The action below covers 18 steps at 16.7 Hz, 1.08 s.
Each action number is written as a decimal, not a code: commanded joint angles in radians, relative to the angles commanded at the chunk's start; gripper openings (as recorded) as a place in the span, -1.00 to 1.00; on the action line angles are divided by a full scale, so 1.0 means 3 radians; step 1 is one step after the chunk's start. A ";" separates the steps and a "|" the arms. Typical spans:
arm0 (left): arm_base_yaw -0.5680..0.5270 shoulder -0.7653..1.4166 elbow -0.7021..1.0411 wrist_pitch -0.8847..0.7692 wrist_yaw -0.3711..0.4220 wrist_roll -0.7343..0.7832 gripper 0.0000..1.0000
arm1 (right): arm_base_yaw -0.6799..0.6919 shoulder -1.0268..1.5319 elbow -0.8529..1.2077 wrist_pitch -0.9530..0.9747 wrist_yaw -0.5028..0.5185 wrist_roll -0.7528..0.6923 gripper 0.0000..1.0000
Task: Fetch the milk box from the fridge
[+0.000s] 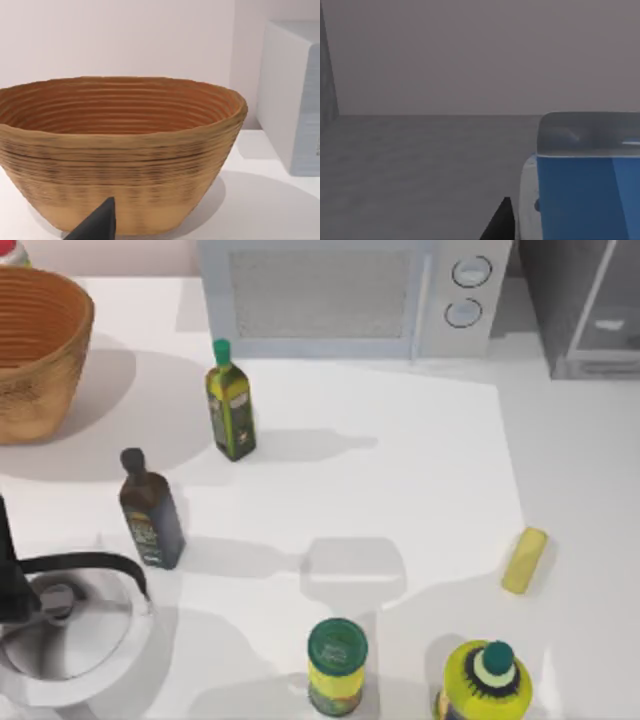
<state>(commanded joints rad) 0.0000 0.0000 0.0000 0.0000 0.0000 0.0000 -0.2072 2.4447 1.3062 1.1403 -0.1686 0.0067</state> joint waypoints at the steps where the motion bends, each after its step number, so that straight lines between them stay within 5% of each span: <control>1: 0.0000 0.0000 0.0000 0.0000 0.0000 0.0000 1.00 | 0.0000 0.0000 0.0000 0.0000 0.0000 0.0000 -0.51; 5: 0.0000 0.0000 0.0000 0.0000 0.0000 0.0000 1.00 | 0.0000 0.0000 0.0000 0.0000 0.0000 0.0000 -1.00; 18: 0.0000 0.0000 0.0000 0.0000 0.0000 0.0000 1.00 | -0.0014 -0.0282 -0.0007 -0.0262 0.0003 0.0002 -1.00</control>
<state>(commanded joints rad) 0.0000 0.0000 0.0000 0.0000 0.0000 0.0000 -0.2116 2.3602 1.3040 1.0618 -0.1678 0.0073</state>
